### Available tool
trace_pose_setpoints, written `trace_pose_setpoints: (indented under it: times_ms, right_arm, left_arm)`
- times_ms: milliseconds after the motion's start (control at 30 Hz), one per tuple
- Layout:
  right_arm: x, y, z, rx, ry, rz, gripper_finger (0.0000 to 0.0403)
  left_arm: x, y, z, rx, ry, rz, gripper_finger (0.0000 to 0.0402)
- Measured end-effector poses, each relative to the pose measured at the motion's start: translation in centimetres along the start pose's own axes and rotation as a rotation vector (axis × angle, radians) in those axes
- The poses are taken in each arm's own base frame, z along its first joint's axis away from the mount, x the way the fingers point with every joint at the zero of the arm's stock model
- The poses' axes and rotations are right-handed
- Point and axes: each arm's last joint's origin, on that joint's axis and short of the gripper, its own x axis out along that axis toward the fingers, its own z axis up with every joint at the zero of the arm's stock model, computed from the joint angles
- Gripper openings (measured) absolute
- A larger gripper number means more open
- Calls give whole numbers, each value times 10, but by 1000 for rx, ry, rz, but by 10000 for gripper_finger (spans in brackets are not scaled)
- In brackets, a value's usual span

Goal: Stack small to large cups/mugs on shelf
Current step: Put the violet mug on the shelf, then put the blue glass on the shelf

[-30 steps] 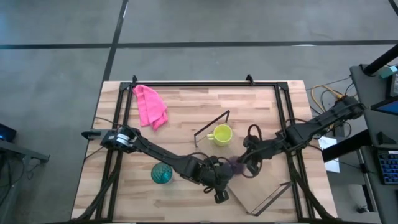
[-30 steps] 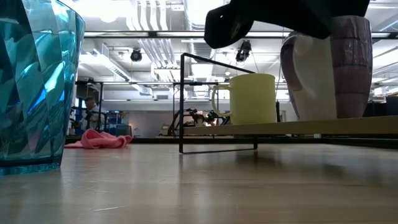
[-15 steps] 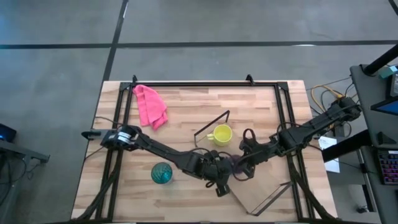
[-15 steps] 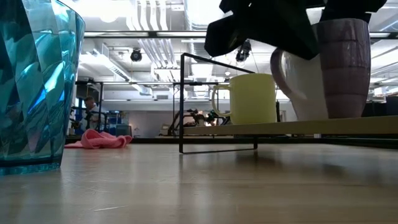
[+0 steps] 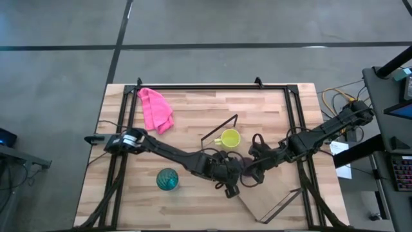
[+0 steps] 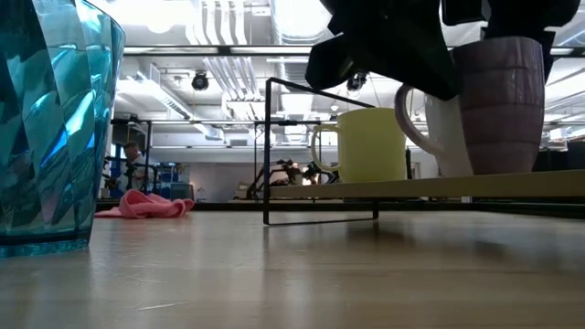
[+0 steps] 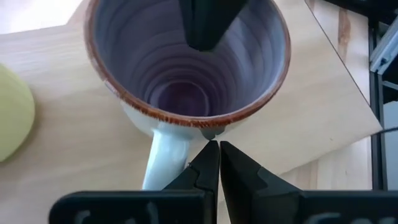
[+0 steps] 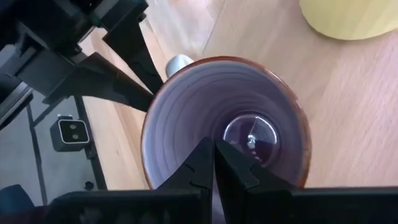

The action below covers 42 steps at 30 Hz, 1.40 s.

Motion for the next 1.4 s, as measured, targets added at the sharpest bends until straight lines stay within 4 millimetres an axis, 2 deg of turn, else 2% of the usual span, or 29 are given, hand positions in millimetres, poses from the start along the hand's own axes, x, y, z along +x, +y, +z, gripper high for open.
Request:
trace_pose_setpoints:
  times_ms: [400,600,800,1100,1233,1400]
  right_arm:
    - [0,-1,0,-5,-1,-14,9]
    - [-17,8,8,-23,-18,8,9]
    - [-49,20,21,-68,17,-44,9]
    - [-86,45,38,-127,-29,59,9]
    - [-97,52,43,-160,-47,93,9]
    - [-102,55,45,-179,-45,121,9]
  left_arm:
    - [0,1,5,-12,-21,-16,0]
    - [-11,-11,9,-8,-45,-54,0]
    - [-38,-23,13,0,-65,-94,0]
    - [-104,-34,18,23,-19,-233,0]
    - [-126,-31,17,36,7,-232,4]
    - [-143,-20,10,-14,145,-201,42]
